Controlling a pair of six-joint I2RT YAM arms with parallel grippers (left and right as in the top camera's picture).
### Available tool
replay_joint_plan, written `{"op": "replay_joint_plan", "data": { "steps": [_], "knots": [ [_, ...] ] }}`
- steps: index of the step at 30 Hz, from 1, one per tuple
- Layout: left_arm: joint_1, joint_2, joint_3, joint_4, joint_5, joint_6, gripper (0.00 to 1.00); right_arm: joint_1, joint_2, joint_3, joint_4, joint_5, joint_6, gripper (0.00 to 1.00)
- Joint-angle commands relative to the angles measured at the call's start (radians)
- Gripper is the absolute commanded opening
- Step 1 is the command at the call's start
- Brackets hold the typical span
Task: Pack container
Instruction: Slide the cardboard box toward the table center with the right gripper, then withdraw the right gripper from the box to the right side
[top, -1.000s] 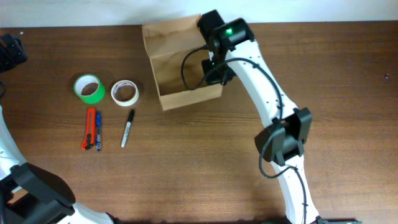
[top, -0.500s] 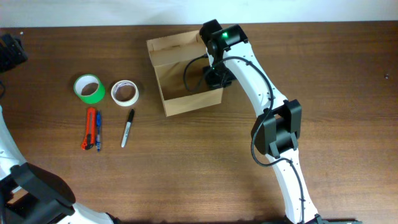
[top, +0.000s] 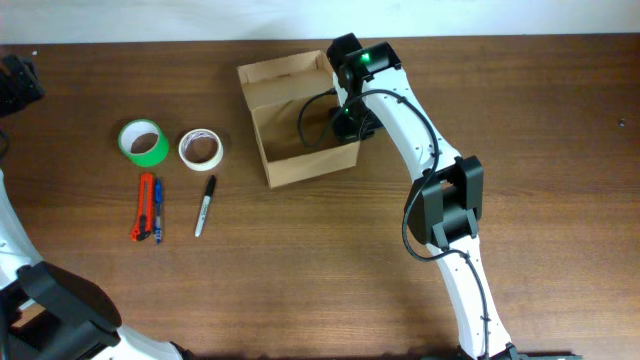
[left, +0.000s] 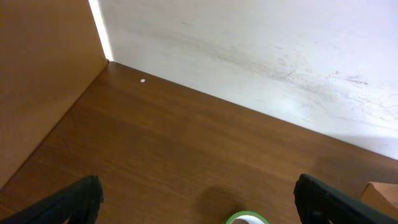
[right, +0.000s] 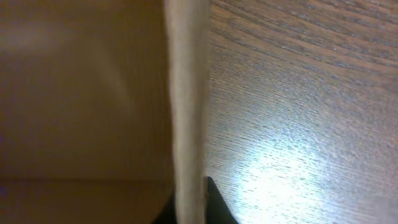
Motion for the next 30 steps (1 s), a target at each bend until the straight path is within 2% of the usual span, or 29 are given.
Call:
{"op": "replay_joint_plan", "data": {
  "steps": [1,3,5,13,20,26,30],
  "knots": [
    [0.002,0.006,0.021,0.002,0.014,0.012,1.0,0.0,0.024,-0.004,-0.004,-0.022,-0.018,0.21],
    [0.002,0.006,0.021,0.002,0.014,0.012,0.99,0.001,0.024,-0.004,-0.005,-0.022,-0.022,0.33],
    [0.002,0.006,0.021,0.002,0.014,0.012,0.99,0.001,0.024,-0.004,-0.006,-0.022,-0.025,0.4],
    [0.002,0.006,0.021,0.002,0.014,0.012,1.0,0.001,0.003,0.031,-0.009,-0.037,-0.059,0.46],
    [0.002,0.006,0.021,0.002,0.014,0.012,0.99,0.0,-0.114,0.226,-0.076,-0.029,-0.058,0.51],
    [0.002,0.006,0.021,0.002,0.014,0.012,1.0,-0.012,-0.232,0.445,-0.185,0.176,-0.038,0.59],
    [0.002,0.006,0.021,0.002,0.014,0.012,1.0,-0.095,-0.344,0.467,-0.2,0.216,-0.035,0.6]
  ]
}}
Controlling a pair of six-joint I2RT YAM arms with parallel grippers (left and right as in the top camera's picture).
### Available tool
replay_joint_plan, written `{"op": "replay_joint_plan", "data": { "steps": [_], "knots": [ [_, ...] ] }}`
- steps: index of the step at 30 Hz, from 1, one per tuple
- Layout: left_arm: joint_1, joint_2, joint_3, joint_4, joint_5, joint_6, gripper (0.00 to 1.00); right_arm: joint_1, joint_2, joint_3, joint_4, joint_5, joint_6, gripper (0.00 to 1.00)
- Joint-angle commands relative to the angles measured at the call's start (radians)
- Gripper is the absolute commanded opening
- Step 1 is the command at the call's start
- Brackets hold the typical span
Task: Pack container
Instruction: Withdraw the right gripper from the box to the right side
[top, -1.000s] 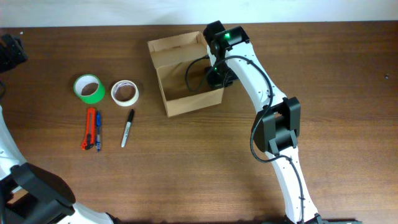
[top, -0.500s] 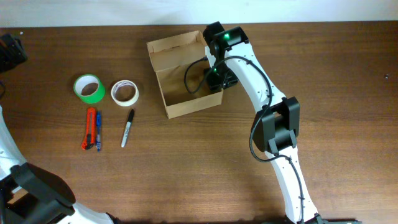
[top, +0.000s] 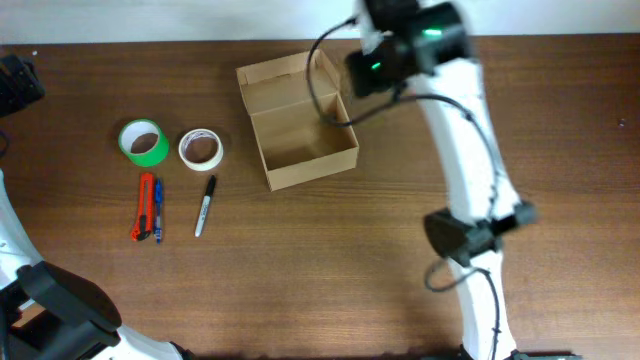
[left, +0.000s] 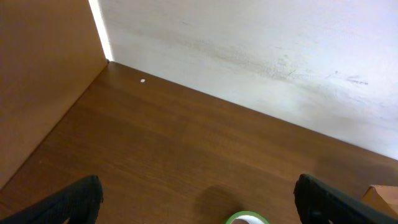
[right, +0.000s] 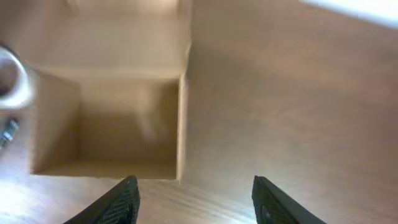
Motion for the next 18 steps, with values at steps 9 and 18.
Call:
{"op": "replay_joint_plan", "data": {
  "steps": [9,18],
  "knots": [
    [0.002,0.006,0.021,0.006,0.015,0.011,1.0,-0.595,-0.229,-0.001,-0.039,-0.006,0.06,0.6],
    [-0.033,0.006,0.021,0.034,0.356,-0.007,1.0,-0.959,-0.217,-0.231,0.008,-0.053,0.06,0.67]
  ]
}}
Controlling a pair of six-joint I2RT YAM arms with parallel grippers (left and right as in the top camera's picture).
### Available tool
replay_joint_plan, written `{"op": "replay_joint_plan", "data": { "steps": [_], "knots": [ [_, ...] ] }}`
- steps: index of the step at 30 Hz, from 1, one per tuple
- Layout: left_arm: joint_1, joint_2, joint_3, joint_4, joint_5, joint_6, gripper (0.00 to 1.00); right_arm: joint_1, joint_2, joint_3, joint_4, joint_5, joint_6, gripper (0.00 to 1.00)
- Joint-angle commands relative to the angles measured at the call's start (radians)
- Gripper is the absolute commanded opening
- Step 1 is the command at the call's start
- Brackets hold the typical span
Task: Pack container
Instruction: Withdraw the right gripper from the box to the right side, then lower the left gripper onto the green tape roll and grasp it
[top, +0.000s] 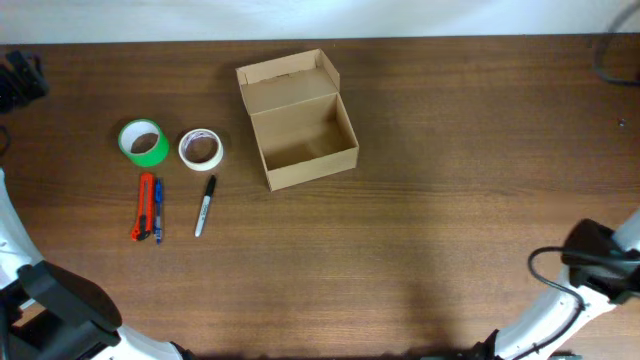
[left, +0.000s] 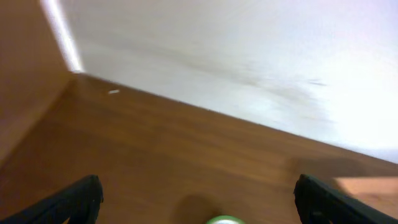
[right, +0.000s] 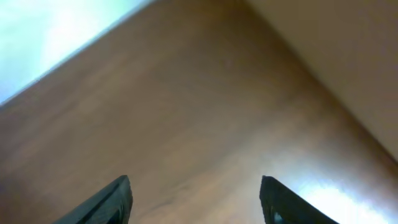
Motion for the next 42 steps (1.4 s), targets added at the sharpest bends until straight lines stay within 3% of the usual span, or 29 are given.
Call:
{"op": "replay_joint_plan", "data": {
  "steps": [1,5,7,9,12,17,20,28,35,36,38,39,40,42],
  "knots": [
    [-0.032,0.006,0.021,0.007,0.286,-0.006,1.0,-0.067,0.013,-0.108,0.012,-0.076,0.006,0.67],
    [-0.058,0.006,0.021,0.006,0.422,-0.006,1.0,-0.1,0.026,-0.253,0.04,-0.092,0.004,0.74],
    [-0.079,0.006,0.021,0.001,0.436,-0.006,1.0,-0.104,0.027,-0.336,0.068,-0.092,0.004,0.99],
    [-0.103,0.005,0.021,-0.021,0.419,-0.008,1.0,-0.105,0.027,-0.416,0.095,-0.092,0.004,0.99],
    [-0.153,0.005,0.036,-0.134,0.267,-0.028,1.0,-0.105,0.027,-0.511,0.102,-0.092,0.005,0.99],
    [-0.261,0.006,0.105,-0.327,-0.288,-0.028,1.0,-0.105,0.027,-0.62,0.103,-0.092,0.004,0.99],
    [-0.289,0.007,0.135,-0.372,-0.479,-0.028,1.0,-0.105,0.027,-0.648,0.103,-0.092,0.004,0.99],
    [-0.218,0.079,0.137,-0.484,-0.5,-0.098,1.0,-0.105,0.027,-0.651,0.103,-0.092,0.004,0.99],
    [-0.177,0.226,0.137,-0.547,-0.424,-0.099,1.0,-0.105,0.027,-0.651,0.103,-0.092,0.004,0.99],
    [-0.178,0.241,0.137,-0.547,-0.426,-0.097,0.97,-0.105,0.027,-0.651,0.103,-0.092,0.004,0.99],
    [-0.18,0.281,0.137,-0.544,-0.429,-0.066,0.63,-0.105,0.027,-0.651,0.103,-0.092,0.004,0.99],
    [-0.18,0.302,0.137,-0.544,-0.424,-0.067,0.52,-0.105,0.027,-0.651,0.103,-0.092,0.004,0.99],
    [-0.18,0.317,0.137,-0.546,-0.419,-0.067,0.47,-0.105,0.027,-0.651,0.103,-0.092,0.004,0.99],
    [-0.18,0.347,0.137,-0.552,-0.401,-0.068,0.45,-0.105,0.027,-0.651,0.103,-0.092,0.004,0.99]
  ]
}}
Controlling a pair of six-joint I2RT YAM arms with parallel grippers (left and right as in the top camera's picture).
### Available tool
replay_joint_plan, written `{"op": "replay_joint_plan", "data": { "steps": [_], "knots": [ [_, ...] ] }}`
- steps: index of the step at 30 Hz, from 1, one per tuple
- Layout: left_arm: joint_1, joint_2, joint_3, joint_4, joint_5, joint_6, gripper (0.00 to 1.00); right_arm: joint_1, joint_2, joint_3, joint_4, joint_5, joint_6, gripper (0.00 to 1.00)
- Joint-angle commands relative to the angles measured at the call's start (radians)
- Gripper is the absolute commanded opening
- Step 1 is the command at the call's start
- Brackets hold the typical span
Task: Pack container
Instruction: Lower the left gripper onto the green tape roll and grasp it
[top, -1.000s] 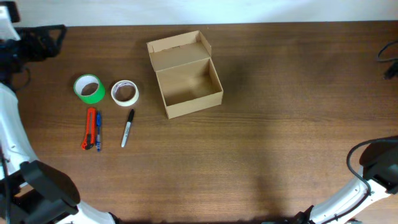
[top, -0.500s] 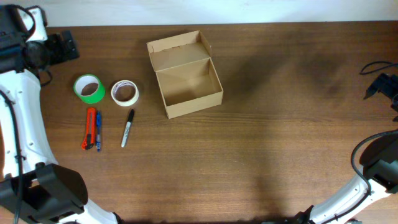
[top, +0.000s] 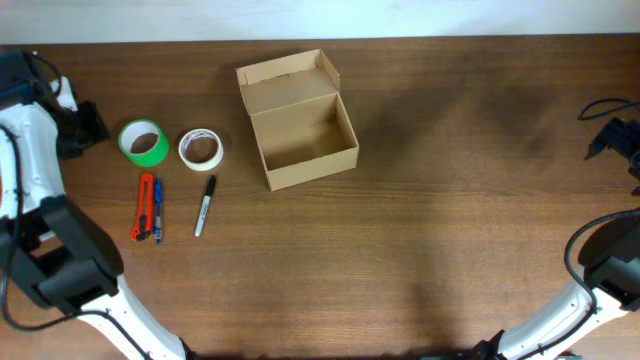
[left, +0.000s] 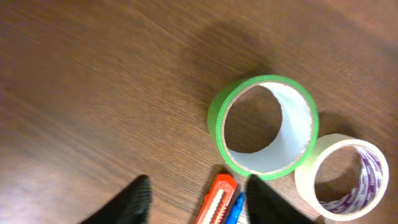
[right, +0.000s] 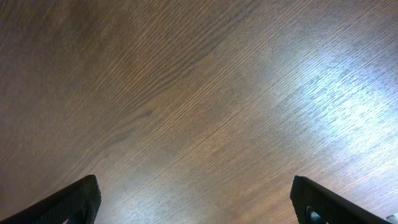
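Note:
The open cardboard box stands at the table's middle back, empty, with its lid flap raised. To its left lie a green tape roll, a white tape roll, an orange cutter, a blue pen and a black marker. My left gripper hangs open just beside the green roll, with the cutter's tip showing between its fingers. My right gripper is wide open over bare wood at the far right edge.
The wooden table stretches between the box and the right gripper. A white wall runs along the table's back edge. My left arm comes in at the far left, next to the green roll.
My left gripper was facing the wall at the table's back left; now it points down beside the green roll, jaws narrower. My right gripper shows at the far right, over bare wood.
First my right gripper was at the box's right wall while the left sat idle at the back left. Then the right was open above the box, then off to the far right. Now the left is over the tapes. The box and items have not moved.

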Motion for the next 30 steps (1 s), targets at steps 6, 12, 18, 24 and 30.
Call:
{"op": "replay_joint_plan", "data": {
  "steps": [6,12,18,24,30],
  "knots": [
    [-0.003,0.082,0.004,-0.012,0.038,0.005,0.65,0.001,0.002,-0.004,0.0,-0.01,0.005,0.99],
    [-0.019,0.084,0.062,-0.147,0.044,0.028,0.68,0.001,0.002,-0.004,0.0,-0.01,0.005,0.99],
    [-0.04,0.084,0.248,-0.278,-0.029,0.043,0.68,0.001,0.002,-0.004,0.0,-0.01,0.005,0.99],
    [-0.039,0.093,0.307,-0.264,-0.031,0.058,0.7,0.001,0.002,-0.004,0.0,-0.01,0.005,0.99],
    [-0.04,0.179,0.307,-0.269,-0.031,0.082,0.72,0.001,0.002,-0.004,0.0,-0.01,0.005,0.99]
  ]
}}
